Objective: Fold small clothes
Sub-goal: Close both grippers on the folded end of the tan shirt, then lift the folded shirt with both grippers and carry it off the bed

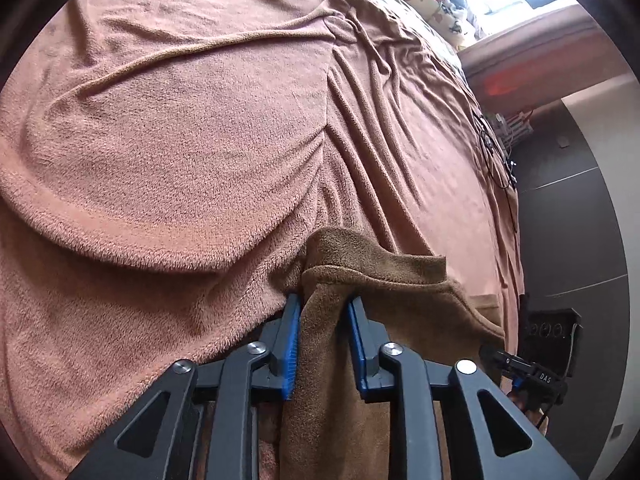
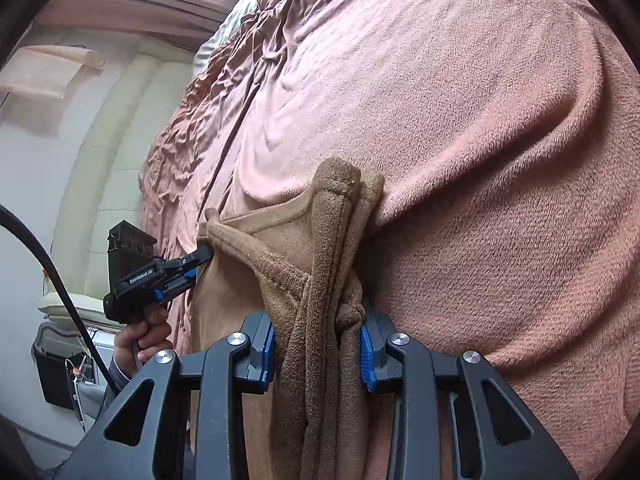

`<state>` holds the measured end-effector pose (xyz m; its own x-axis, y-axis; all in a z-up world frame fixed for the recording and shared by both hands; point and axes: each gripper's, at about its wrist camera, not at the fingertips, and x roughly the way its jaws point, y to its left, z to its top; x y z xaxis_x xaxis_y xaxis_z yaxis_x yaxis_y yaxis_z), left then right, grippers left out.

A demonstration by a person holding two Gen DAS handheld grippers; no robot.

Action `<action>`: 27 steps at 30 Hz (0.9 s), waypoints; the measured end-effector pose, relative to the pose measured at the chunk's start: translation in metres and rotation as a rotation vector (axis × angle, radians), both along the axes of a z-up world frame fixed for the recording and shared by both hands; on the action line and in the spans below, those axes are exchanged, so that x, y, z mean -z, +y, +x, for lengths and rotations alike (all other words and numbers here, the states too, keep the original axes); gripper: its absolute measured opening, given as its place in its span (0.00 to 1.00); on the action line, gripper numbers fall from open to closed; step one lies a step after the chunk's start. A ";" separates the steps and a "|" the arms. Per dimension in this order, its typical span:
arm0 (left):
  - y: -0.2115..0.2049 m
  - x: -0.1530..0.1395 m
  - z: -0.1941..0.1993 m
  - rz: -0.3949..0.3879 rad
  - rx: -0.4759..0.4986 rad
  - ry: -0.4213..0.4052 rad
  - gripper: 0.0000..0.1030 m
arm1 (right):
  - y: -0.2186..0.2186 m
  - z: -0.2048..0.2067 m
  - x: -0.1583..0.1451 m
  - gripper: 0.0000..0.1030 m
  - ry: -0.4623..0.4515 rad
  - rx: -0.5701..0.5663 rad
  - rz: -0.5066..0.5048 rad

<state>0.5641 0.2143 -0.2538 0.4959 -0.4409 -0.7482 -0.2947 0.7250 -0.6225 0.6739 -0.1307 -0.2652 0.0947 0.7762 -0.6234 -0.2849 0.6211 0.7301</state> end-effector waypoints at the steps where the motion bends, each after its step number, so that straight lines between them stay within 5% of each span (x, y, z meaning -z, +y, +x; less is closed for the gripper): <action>1: -0.001 -0.001 0.000 0.003 0.001 -0.002 0.12 | -0.001 -0.001 -0.002 0.21 -0.007 0.003 -0.007; 5: -0.007 -0.017 -0.005 0.046 0.003 -0.042 0.05 | 0.002 -0.013 -0.018 0.15 -0.080 0.005 -0.031; 27: -0.026 -0.116 -0.061 0.117 -0.018 -0.219 0.05 | 0.003 -0.121 -0.106 0.14 -0.356 0.027 -0.129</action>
